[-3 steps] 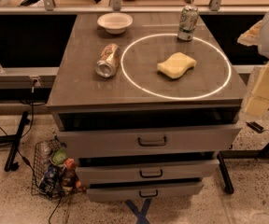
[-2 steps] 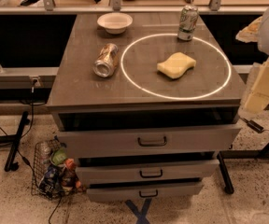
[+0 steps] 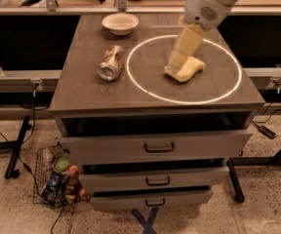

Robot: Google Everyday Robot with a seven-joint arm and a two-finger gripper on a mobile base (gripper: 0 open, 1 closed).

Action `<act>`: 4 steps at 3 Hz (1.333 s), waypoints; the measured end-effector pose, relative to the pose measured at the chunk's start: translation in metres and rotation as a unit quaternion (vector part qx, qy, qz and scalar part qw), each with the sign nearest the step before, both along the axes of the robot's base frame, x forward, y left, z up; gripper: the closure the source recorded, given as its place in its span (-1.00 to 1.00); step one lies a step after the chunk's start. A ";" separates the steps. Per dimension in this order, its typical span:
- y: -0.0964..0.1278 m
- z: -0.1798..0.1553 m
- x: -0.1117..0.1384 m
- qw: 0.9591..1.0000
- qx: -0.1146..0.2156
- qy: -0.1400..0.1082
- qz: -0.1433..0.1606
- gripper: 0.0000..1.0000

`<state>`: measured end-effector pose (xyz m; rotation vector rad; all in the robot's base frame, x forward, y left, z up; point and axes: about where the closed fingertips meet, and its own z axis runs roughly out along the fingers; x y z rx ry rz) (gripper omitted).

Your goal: Place orange can upright

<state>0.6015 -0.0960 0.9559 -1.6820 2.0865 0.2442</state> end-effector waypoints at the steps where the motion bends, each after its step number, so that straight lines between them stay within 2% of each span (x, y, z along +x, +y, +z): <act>1: 0.042 -0.020 0.052 0.998 0.031 0.029 -0.039 -1.00; 3: 0.059 -0.024 0.062 0.997 0.044 0.030 -0.049 -1.00; 4: 0.078 -0.029 0.069 0.992 0.081 0.036 -0.093 -1.00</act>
Offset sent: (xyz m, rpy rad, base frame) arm 0.0467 0.0376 -0.0175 0.0549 0.0507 -0.0679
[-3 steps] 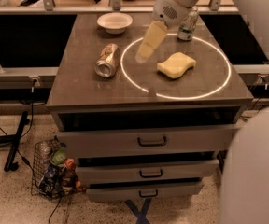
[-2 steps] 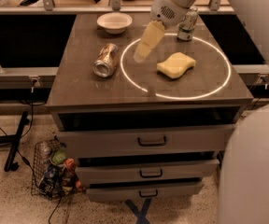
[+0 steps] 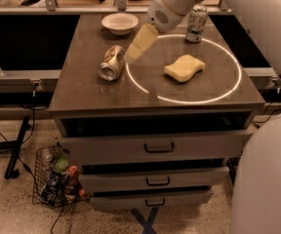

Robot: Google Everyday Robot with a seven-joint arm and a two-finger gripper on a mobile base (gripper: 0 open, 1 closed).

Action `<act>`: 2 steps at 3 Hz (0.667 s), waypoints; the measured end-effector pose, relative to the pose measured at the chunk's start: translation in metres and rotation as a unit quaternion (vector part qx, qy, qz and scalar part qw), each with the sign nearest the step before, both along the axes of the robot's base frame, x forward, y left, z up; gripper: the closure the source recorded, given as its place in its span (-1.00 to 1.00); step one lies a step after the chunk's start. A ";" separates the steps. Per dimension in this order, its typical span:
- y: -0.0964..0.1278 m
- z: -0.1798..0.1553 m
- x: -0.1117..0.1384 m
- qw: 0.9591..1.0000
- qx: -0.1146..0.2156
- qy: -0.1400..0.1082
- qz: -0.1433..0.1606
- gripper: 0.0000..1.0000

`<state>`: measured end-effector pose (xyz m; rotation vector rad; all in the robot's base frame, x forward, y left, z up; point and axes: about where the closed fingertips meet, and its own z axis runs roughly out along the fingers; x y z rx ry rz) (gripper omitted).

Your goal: Place orange can upright

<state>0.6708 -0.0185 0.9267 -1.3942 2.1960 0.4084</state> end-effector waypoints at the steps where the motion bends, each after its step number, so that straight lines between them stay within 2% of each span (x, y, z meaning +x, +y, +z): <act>1: 0.026 -0.007 0.016 0.996 0.060 0.014 -0.065 -1.00; 2: 0.044 -0.011 0.035 0.984 0.111 0.035 -0.136 -1.00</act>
Offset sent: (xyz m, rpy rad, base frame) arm 0.0602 0.0572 -0.0120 0.3545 0.1209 -0.4683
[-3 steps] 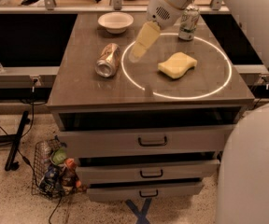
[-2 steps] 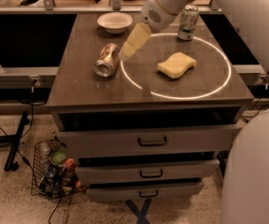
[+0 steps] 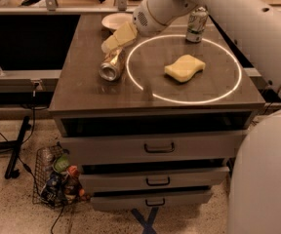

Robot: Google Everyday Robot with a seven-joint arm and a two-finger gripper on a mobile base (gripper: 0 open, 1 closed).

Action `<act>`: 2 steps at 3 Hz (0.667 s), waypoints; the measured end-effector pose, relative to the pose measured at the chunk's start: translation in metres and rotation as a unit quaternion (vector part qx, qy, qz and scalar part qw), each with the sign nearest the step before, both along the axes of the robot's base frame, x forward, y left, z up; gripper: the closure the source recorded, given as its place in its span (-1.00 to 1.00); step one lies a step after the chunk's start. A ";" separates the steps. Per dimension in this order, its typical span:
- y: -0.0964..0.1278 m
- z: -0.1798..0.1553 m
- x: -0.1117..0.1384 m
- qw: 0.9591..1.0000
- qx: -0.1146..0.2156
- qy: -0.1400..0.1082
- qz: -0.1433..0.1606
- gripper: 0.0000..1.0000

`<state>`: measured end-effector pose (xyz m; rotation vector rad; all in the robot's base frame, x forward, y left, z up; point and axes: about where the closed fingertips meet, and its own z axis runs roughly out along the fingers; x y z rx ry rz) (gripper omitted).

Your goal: Place orange can upright

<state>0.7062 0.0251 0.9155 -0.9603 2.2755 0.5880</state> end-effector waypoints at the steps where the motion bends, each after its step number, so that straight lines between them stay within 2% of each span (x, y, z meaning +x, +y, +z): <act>1: 0.009 -0.013 0.016 0.998 0.002 0.030 -0.064 -1.00; 2: 0.014 -0.031 0.031 0.989 -0.032 0.057 -0.133 -1.00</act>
Offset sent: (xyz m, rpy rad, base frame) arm 0.0465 0.0146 -0.0490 -0.1376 0.2061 -0.4962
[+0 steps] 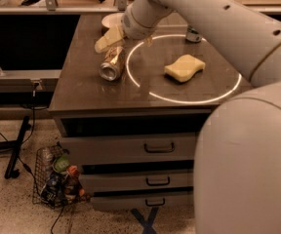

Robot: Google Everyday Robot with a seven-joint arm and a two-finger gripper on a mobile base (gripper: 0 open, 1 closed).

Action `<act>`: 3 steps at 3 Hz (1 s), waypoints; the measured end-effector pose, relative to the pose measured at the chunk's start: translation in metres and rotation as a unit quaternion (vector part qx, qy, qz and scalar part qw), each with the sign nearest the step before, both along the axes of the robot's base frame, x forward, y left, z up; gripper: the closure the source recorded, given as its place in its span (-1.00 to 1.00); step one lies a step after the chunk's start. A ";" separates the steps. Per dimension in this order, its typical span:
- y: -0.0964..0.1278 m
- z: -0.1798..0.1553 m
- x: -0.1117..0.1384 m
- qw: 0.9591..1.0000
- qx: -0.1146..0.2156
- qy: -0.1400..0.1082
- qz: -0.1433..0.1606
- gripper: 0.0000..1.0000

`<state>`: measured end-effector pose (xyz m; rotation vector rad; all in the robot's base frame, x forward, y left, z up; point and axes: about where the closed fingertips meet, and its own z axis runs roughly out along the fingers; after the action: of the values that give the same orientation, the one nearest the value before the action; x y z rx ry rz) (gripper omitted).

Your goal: Place orange can upright

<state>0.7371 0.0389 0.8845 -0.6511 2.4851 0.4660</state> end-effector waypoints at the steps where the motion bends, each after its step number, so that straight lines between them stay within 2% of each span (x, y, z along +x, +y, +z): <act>1: 0.001 -0.016 0.010 0.997 -0.030 0.032 -0.062 -1.00; 2: 0.012 -0.023 0.013 0.993 -0.045 0.058 -0.095 -1.00; 3: 0.032 -0.034 0.011 0.989 -0.063 0.082 -0.105 -1.00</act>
Offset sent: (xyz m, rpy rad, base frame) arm 0.0177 0.0251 -0.0238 -0.1220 0.1675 -0.2720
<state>0.7486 0.0714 0.8508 -0.4061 2.7199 0.2962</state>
